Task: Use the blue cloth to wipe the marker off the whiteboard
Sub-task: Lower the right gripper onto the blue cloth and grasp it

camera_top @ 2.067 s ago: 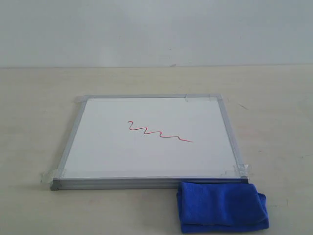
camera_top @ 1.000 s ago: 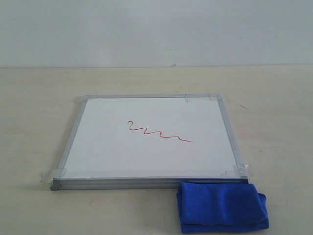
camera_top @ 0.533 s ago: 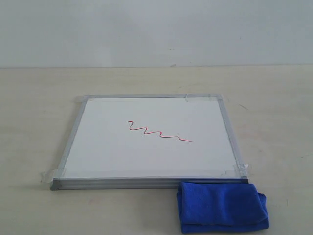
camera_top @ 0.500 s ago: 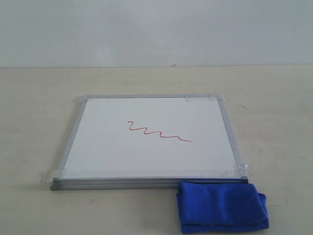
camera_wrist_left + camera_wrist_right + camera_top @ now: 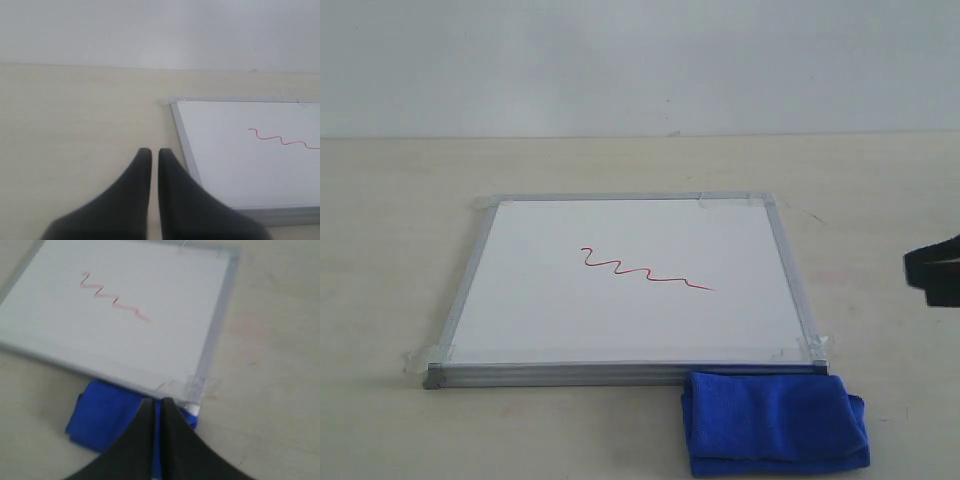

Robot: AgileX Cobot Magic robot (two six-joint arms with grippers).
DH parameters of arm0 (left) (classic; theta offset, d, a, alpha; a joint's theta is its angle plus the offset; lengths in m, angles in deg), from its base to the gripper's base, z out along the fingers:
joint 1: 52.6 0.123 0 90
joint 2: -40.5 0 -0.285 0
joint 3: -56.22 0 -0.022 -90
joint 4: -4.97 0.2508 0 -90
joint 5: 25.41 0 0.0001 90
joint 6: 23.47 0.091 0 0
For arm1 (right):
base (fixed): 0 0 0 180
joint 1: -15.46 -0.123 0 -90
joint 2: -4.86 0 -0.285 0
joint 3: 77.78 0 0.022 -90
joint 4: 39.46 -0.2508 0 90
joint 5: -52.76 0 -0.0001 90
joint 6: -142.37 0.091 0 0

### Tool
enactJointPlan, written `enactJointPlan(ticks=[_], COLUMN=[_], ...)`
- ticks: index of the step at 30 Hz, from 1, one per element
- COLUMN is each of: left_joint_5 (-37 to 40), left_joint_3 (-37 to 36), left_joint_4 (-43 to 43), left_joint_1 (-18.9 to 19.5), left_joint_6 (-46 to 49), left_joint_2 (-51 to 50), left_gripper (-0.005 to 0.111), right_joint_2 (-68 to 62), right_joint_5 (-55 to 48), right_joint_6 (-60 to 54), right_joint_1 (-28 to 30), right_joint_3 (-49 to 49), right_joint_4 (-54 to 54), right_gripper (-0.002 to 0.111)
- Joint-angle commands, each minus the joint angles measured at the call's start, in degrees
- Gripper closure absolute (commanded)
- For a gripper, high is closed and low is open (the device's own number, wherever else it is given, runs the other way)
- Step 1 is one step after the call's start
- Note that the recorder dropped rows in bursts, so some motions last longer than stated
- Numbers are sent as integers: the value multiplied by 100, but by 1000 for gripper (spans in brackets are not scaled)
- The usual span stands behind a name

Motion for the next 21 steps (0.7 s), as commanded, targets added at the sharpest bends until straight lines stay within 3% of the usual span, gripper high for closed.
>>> enactJointPlan(ticks=[1,6,15,21], left_joint_5=[-43,-43,-43,-43], left_joint_3=[-17,-17,-17,-17], left_joint_4=[7,7,7,7], left_joint_1=[16,16,16,16], left_joint_6=[9,9,9,9], left_joint_2=[20,20,20,20], left_gripper=[102,102,102,102], right_joint_2=[-601,-1067,-2242,-3210], right_joint_5=[-838,-1098,-1111,-1171], right_joint_6=[-803,-739,1741,1864], right_joint_1=[-34,-559,-2198,-3014], right_joint_3=[444,815,1576,1728], right_joint_4=[-551,-214,2320,2943], right_gripper=[109,109,109,109])
